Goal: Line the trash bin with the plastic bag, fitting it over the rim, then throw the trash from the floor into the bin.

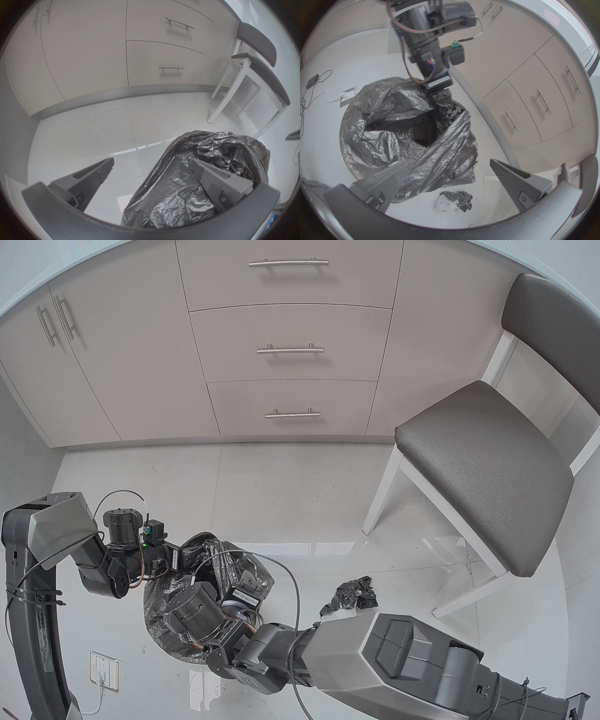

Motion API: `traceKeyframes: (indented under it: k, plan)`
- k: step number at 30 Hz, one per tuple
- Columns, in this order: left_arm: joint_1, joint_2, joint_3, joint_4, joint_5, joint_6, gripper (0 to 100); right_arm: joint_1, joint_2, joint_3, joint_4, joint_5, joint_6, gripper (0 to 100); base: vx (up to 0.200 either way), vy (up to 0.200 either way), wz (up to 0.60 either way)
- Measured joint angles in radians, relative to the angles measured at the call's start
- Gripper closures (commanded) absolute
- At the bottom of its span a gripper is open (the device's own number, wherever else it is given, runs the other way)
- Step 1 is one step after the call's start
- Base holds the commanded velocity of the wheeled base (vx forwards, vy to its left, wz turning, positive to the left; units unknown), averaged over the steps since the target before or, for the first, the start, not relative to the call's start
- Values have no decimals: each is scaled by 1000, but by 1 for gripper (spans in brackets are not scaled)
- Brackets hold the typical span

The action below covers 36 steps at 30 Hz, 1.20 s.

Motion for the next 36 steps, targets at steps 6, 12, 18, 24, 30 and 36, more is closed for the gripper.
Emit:
traceKeyframes:
  k: [6, 12, 18, 24, 30, 36]
  plan:
    - [1, 6, 13, -38, 0, 0, 0, 14, 35, 0, 2, 7, -1, 0, 0, 0, 0]
    - [0, 6, 60, -76, -4, 1, 0, -2, 51, 0, -2, 13, -1, 0, 0, 0, 0]
    - [-12, 6, 80, -108, -5, 1, 0, -45, 42, 0, 3, 45, -1, 0, 0, 0, 0]
    - [-13, 6, 93, -112, -5, 1, 0, -98, 22, 0, 2, 62, -1, 0, 0, 0, 0]
    - [-14, 6, 96, -112, -5, 1, 0, -129, 0, 0, 4, 67, -1, 0, 0, 0, 0]
    - [-15, 6, 102, -113, -6, 2, 0, -142, -10, 0, 4, 71, -3, 0, 0, 0, 0]
